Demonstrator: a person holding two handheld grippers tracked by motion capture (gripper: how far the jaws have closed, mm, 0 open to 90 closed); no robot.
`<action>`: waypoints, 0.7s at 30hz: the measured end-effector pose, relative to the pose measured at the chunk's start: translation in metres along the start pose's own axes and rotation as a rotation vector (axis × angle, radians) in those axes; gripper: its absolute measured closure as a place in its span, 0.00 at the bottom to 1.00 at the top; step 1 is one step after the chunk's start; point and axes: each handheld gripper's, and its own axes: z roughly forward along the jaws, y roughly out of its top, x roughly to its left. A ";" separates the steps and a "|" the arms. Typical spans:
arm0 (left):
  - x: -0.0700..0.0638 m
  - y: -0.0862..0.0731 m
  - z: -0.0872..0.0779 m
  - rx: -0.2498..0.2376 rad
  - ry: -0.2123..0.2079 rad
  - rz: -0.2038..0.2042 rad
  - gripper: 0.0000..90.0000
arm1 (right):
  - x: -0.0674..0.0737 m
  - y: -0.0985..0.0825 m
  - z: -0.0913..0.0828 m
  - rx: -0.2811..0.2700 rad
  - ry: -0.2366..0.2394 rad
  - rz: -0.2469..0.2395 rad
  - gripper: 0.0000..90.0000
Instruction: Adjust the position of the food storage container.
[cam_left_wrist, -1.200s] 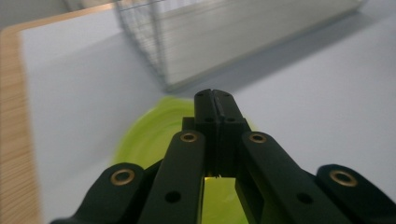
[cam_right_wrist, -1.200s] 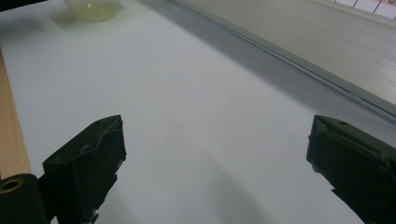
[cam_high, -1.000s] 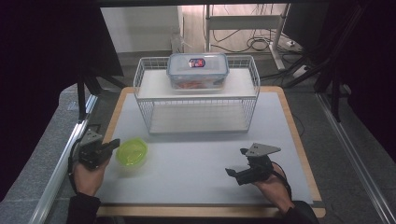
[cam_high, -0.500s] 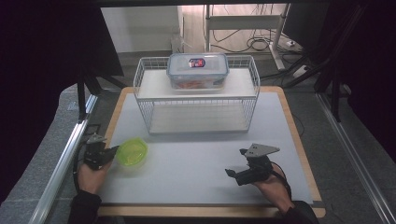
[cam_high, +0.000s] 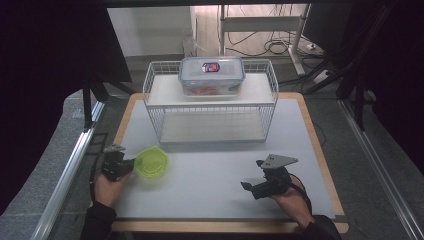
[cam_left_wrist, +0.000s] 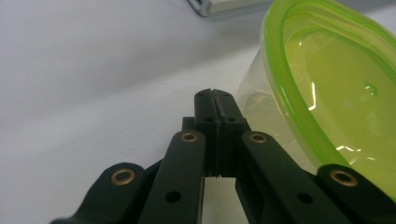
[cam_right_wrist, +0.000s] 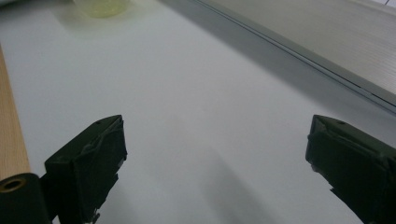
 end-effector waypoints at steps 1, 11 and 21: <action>-0.001 0.001 0.002 0.001 -0.008 0.002 1.00 | 0.000 0.000 0.000 0.002 0.001 0.000 0.06; -0.020 0.012 0.021 0.005 -0.068 0.034 1.00 | 0.000 -0.001 0.003 0.017 0.003 -0.003 0.06; -0.043 0.032 0.047 0.021 -0.105 0.097 1.00 | -0.001 -0.002 0.005 0.026 0.006 0.004 0.06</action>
